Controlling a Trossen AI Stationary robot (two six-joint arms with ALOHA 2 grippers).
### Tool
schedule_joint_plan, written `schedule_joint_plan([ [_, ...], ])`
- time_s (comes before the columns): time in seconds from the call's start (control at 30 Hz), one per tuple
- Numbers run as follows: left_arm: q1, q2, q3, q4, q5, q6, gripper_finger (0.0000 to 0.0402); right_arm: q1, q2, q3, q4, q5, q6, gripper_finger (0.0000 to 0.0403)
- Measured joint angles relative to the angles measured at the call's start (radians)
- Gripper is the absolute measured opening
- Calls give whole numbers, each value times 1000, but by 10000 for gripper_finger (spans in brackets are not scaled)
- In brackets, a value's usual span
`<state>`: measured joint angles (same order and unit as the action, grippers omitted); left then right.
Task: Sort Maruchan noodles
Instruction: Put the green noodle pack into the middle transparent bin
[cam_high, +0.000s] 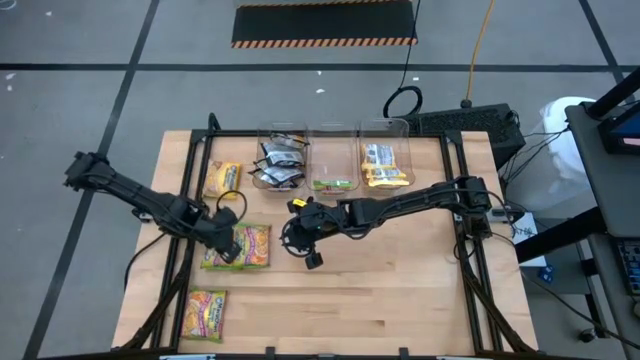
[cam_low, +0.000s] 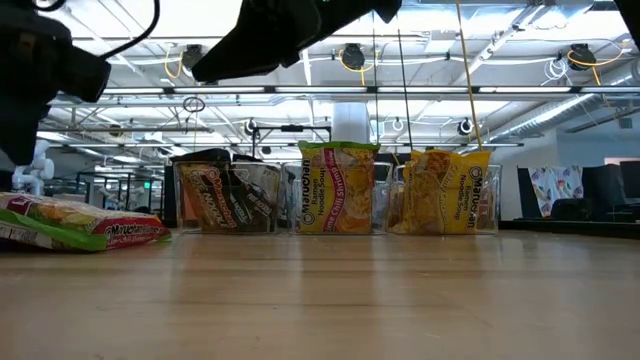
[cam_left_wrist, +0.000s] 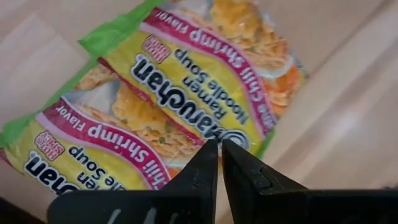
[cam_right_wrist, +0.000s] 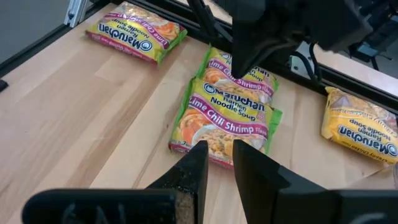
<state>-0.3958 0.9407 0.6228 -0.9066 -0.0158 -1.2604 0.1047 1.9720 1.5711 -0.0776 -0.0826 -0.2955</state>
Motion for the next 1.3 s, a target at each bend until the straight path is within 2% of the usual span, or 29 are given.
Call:
schedule_joint_plan([
  [0.63, 0, 236, 0, 102, 0, 1, 28, 0, 0, 0, -3, -1, 1, 68],
  [0.97, 3, 253, 0, 224, -11, 63, 28, -3, 0, -57, -5, -1, 41, 68],
  [1.2, 21, 253, 0, 266, -61, 89, 28, -3, 0, -105, 7, 0, 48, 68],
  [1.3, 29, 253, 0, 268, -21, 117, 28, -3, 0, -111, 23, -1, 48, 68],
])
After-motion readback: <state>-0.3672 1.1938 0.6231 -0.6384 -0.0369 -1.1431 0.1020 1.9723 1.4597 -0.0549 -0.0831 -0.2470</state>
